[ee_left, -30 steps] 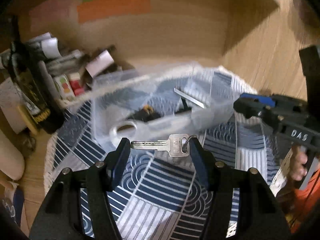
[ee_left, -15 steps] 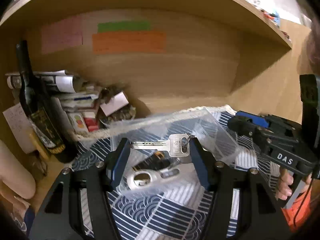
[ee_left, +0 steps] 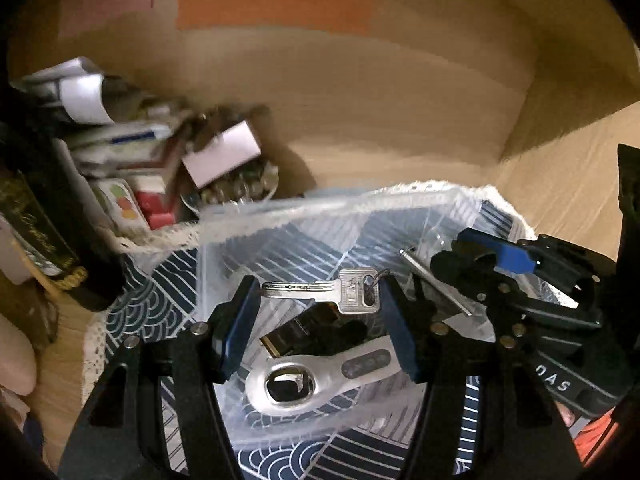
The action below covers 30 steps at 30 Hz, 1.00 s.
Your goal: Organize rigid objects
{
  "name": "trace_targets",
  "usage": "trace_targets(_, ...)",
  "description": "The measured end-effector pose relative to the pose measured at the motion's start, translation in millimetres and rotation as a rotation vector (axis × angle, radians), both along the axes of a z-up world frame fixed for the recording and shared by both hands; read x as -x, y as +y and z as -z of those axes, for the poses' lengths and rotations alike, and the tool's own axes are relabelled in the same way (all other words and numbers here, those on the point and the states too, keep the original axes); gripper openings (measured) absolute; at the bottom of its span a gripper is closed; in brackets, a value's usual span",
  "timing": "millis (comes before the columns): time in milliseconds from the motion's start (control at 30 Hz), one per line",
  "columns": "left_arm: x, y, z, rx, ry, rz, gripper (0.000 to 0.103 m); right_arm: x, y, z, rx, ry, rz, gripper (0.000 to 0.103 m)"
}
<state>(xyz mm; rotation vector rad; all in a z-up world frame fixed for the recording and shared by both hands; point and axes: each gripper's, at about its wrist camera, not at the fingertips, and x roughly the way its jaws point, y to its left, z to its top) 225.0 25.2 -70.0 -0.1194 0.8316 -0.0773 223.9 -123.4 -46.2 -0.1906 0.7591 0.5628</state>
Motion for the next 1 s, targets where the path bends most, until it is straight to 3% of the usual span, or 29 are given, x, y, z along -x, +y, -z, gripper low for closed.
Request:
trace_targets(267, -17.5, -5.5, 17.5, -0.011, 0.052, 0.0, 0.06, -21.2, 2.5, 33.1, 0.031, 0.098, 0.008, 0.03)
trace_targets(433, -12.0, -6.8, 12.2, -0.005, 0.037, 0.012, 0.063, -21.6, -0.1, 30.6, 0.038, 0.084, 0.023, 0.038)
trace_targets(633, 5.6, -5.9, -11.8, -0.003, -0.02, 0.008, 0.065, -10.9, -12.3, 1.8, -0.01, 0.027, 0.044, 0.043)
trace_targets(900, 53.5, -6.4, -56.1, -0.038, -0.17, -0.011, 0.074, 38.4, -34.6, -51.9, -0.072, -0.121, 0.044, 0.061)
trace_targets(967, 70.5, -9.7, -66.8, -0.047, -0.218, -0.016, 0.078, 52.4, -41.1, -62.2, -0.087, -0.159, 0.047, 0.065)
trace_targets(1000, 79.3, -13.7, -71.9, -0.054, -0.244, -0.018, 0.085, 62.3, -46.2, -68.8, -0.1, -0.181, 0.05, 0.066)
